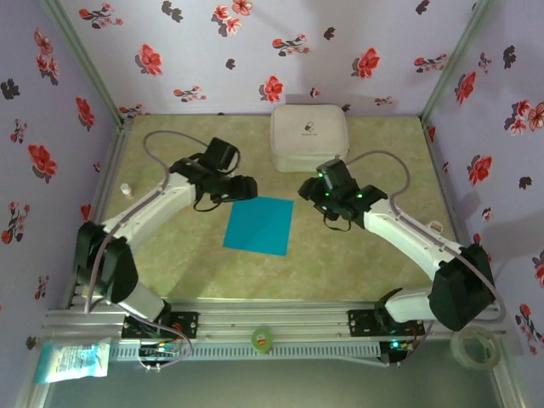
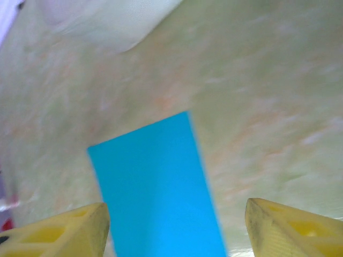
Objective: Fold a paper plane with a square sheet of paper (pick it up from the middle)
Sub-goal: First fold the square sheet of paper in half at the center of the table.
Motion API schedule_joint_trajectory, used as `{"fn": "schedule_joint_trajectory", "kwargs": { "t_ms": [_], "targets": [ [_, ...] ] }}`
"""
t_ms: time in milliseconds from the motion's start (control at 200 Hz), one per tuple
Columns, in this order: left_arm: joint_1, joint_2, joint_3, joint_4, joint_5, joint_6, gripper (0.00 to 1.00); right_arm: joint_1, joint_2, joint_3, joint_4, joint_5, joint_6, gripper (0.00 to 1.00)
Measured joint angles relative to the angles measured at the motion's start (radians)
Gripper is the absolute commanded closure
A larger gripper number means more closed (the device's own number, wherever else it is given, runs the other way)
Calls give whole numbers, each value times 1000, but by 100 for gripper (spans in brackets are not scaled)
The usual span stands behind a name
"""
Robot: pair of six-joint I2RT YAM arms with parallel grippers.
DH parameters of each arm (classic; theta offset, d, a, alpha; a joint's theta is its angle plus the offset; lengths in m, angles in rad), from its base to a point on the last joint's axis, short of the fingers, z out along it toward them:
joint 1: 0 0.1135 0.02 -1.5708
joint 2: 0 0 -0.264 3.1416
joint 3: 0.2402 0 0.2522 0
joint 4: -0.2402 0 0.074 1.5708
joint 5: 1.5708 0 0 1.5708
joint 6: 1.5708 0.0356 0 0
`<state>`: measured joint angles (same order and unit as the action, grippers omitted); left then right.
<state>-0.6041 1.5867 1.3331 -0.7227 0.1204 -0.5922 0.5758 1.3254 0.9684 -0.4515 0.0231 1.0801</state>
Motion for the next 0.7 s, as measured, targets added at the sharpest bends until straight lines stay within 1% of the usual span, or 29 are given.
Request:
{"fn": "schedule_joint_trajectory", "kwargs": {
  "t_ms": [50, 160, 345, 400, 465, 505, 565, 695],
  "targets": [
    [-29, 45, 30, -21, -1, 0, 32, -19, -26, -51, 1, -2, -6, 31],
    [-79, 143, 105, -80, -17, 0, 32, -19, -93, -137, 2, -19, -11, 29],
    [-124, 293, 193, -162, -66, -5, 31, -20, -178, -204, 34, -51, -28, 24],
    [-130, 333, 215, -187, -80, -5, 31, -20, -189, -222, 42, -61, -38, 21],
    [-136, 385, 256, -223, -103, -6, 30, -20, -193, -237, 51, -78, -54, 8],
    [-138, 413, 282, -240, -117, -6, 29, -20, -193, -242, 58, -91, -75, 3],
    [-140, 450, 322, -262, -132, -6, 29, -20, -193, -244, 61, -102, -101, 1],
    [-143, 502, 375, -292, -148, -6, 29, -22, -194, -246, 66, -111, -145, 1]
  ]
}}
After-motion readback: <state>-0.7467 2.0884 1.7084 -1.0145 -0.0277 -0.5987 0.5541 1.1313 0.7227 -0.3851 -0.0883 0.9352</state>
